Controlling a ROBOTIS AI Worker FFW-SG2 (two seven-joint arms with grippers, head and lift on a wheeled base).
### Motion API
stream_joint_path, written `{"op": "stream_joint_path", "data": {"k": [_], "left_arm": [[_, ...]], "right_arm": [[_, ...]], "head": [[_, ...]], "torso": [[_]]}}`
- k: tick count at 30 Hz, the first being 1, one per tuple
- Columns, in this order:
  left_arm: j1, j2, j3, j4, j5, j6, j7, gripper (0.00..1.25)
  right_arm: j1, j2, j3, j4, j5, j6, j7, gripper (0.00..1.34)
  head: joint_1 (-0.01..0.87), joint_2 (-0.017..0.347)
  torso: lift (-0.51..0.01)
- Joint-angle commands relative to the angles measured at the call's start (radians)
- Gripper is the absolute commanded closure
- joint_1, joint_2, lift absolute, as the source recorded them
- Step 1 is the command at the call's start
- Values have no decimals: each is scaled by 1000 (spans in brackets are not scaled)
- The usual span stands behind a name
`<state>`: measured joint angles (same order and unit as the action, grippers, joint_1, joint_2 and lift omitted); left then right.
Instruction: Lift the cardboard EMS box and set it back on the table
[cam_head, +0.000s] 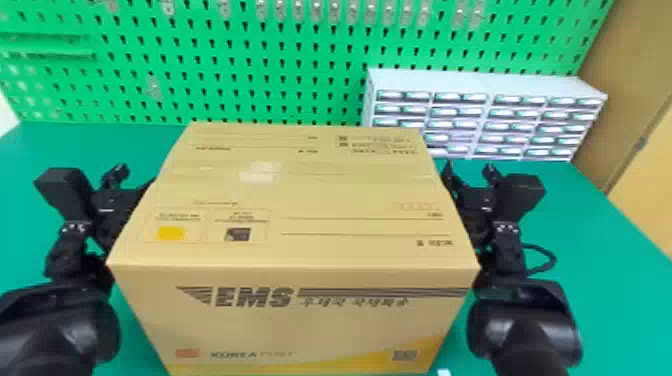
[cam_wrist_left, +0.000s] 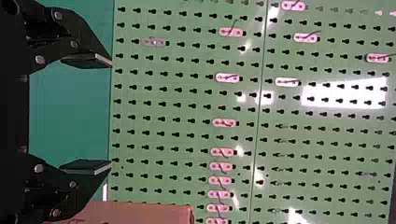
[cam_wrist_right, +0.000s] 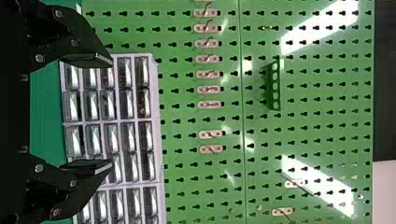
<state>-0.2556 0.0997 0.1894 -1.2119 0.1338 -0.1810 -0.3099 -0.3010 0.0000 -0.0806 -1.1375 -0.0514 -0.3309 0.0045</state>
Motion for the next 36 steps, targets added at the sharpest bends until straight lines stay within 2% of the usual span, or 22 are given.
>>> {"op": "stream_joint_path", "data": {"k": [1, 28, 36], "left_arm": [[-2, 0, -4, 0, 0, 0, -2, 483], [-4, 0, -7, 0, -2, -3, 0, 483], [-16, 0, -4, -23, -14, -2, 0, 483]], "right_arm": [[-6, 1, 7, 9, -7, -5, 0, 496], [-15, 1, 27, 18, -18, -8, 0, 496], [-29, -25, 59, -8, -34, 27, 2, 493]], "head": [[678, -15], [678, -15], [678, -15]], "torso": [[-93], [-93], [-93]]}}
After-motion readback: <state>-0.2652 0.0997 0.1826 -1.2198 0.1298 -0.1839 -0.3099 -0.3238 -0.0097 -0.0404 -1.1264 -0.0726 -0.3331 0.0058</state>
